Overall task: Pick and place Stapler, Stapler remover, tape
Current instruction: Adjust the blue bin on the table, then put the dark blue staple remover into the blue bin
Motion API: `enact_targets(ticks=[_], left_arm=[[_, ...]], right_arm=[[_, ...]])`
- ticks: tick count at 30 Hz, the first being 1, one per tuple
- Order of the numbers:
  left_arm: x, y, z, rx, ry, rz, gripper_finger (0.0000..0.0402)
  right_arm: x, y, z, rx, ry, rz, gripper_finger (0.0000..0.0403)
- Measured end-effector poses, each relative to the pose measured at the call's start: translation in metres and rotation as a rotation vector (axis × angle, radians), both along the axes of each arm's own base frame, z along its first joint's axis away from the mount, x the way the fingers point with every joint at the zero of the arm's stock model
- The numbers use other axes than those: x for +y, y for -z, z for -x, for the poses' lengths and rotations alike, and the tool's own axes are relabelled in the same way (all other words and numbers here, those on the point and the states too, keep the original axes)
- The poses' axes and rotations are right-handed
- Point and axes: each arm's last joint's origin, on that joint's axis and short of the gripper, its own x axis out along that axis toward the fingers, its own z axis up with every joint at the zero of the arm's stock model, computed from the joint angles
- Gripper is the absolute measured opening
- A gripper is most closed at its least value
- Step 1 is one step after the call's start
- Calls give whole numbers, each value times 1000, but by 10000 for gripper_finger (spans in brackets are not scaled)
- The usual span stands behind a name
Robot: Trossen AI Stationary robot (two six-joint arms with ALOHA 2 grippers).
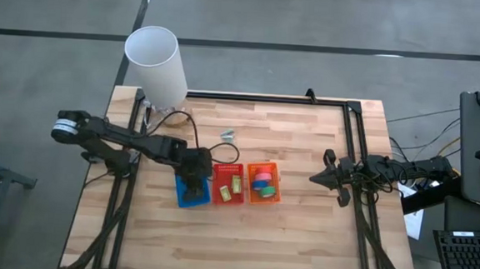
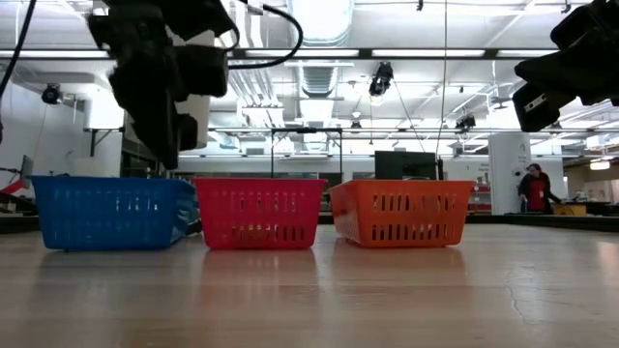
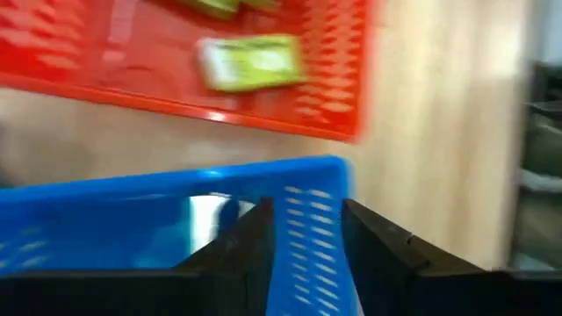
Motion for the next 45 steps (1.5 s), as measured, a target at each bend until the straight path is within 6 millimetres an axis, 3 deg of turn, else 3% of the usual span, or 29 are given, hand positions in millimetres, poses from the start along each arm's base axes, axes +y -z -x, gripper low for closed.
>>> enact_targets(ticks=[4,22,27,32,35,39,45], left_arm=[[0,6,-3,22,-54,-70,114],[-27,35,-25,39,110,100,44],[-28,32,-22,33,128,97,33],[-25,12,-17,-37,116,109,25],[-21,-6,-12,-90,104,109,28],[-4,-22,-4,-124,-45,11,42],[36,-26,2,-105,-250,19,91]], right_arm=[[0,0,0,0,0,0,8],[0,0,0,0,0,0,8],[0,0,0,0,0,0,8],[0,0,0,0,0,0,8],[0,0,0,0,0,0,8],[0,0,0,0,0,0,8],[0,0,0,0,0,0,8]])
